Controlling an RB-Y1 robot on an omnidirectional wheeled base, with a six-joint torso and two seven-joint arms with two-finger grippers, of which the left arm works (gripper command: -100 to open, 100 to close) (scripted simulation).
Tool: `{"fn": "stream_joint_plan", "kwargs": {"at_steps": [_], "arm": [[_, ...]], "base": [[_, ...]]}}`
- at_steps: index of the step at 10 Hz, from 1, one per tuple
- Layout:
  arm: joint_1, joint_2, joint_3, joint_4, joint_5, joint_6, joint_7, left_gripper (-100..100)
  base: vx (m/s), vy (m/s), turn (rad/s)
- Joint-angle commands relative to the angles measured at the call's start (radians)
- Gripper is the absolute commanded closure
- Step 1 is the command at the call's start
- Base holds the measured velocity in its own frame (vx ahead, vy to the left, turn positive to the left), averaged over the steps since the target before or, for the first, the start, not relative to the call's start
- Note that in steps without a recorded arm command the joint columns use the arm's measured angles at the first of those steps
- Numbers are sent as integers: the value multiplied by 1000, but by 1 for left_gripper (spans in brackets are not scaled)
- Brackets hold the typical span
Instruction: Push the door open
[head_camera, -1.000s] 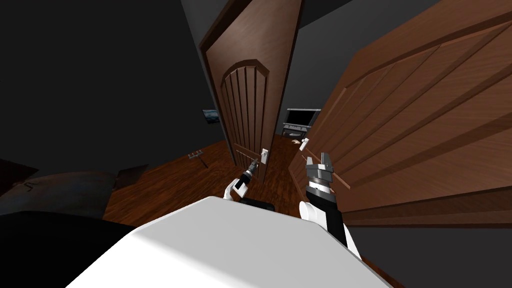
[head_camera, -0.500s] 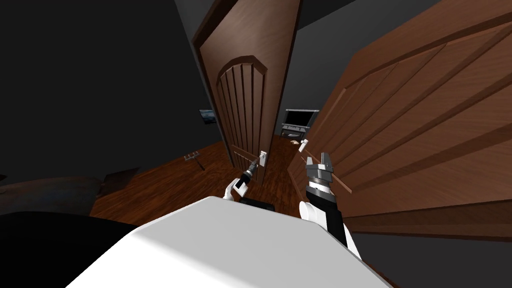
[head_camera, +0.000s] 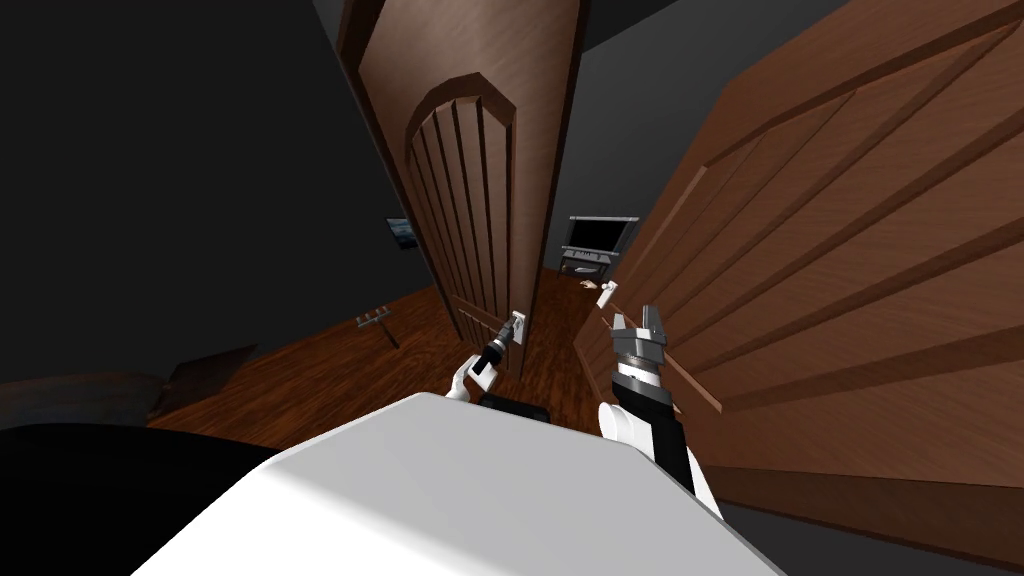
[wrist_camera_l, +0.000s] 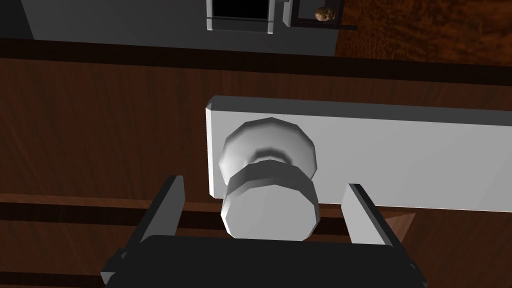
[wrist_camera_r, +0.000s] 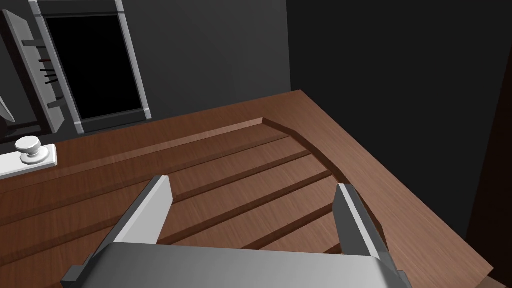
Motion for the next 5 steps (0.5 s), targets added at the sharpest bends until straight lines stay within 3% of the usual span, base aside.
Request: {"fn": "stream_joint_plan", "kwargs": {"at_steps": [1, 2, 5], "arm": [[0, 0, 0, 0, 0, 0, 0, -100], [0, 0, 0, 0, 0, 0, 0, 100], [0, 0, 0, 0, 0, 0, 0, 100]], "base": [[77, -34, 1], [-7, 4, 4], [-11, 7, -10]]}}
